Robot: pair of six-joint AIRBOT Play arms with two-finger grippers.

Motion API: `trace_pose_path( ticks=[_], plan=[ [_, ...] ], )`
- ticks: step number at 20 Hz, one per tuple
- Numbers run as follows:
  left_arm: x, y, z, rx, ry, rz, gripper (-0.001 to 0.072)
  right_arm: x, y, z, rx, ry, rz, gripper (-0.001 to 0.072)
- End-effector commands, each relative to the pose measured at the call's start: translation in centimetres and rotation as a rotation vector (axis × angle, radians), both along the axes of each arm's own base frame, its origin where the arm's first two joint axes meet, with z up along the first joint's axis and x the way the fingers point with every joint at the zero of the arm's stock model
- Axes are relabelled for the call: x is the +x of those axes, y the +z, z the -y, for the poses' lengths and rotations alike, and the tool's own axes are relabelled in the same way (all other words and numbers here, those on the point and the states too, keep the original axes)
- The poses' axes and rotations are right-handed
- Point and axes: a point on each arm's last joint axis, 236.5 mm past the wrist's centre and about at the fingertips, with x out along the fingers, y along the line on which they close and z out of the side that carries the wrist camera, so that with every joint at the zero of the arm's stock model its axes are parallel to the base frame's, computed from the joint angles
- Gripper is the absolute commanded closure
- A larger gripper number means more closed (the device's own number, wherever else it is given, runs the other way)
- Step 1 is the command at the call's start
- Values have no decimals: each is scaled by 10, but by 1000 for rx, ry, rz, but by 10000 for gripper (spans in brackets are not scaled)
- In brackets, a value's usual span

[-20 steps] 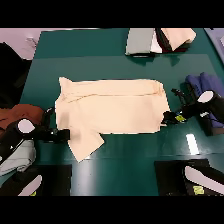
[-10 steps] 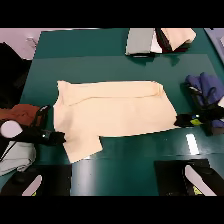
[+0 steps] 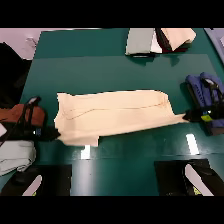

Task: Fold the shirts.

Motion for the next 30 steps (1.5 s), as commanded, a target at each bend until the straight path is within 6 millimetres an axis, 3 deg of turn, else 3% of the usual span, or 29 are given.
trace_pose_path(
  ticks=[1, 3, 7, 9, 12, 13, 14, 15, 16, 18, 20, 21, 22, 23, 25, 30],
  plan=[
    [78, 20, -17, 103, 3, 175, 685, 55, 13, -4, 2, 12, 32, 696],
    [123, 27, -24, 155, 10, 226, 684, 88, 17, -9, 5, 38, 31, 696],
    [191, 26, -20, 170, 15, 259, 684, 138, 6, -12, 23, 19, -1, 696],
    [213, 14, -17, 172, 20, 249, 684, 154, -1, -16, 54, 21, -19, 695],
    [227, -5, -16, 172, 23, 221, 681, 177, -8, -31, 154, 14, -29, 693],
    [229, -7, -15, 172, 25, 222, 470, 187, -7, -37, 186, 19, -10, 645],
    [232, -5, -15, 165, 40, 230, 128, 198, -3, -39, 226, 11, 17, 456],
    [233, 0, -15, 158, 55, 230, 22, 208, 4, -40, 269, -6, 43, 353],
    [235, 7, -14, 156, 54, 236, 22, 215, 13, -40, 311, 0, 74, 322],
    [235, 24, -13, 153, 41, 236, 38, 215, 19, -33, 337, 25, 96, 322],
    [230, 35, -11, 150, 28, 222, 392, 200, 13, -12, 315, 46, 53, 290],
    [228, 37, -9, 143, 24, 210, 526, 194, 10, -2, 308, 36, 32, 177],
    [227, 37, -7, 135, 22, 204, 622, 190, 8, 8, 310, 19, 16, 125],
    [225, 37, -2, 111, 20, 199, 685, 187, 4, 18, 320, -2, -1, 118],
    [224, 40, 11, 66, 14, 196, 684, 181, -9, 29, 359, -31, -50, 113],
    [211, 40, 51, 55, -80, 198, 684, 165, -56, 18, 442, -40, -199, 113]
  ],
)
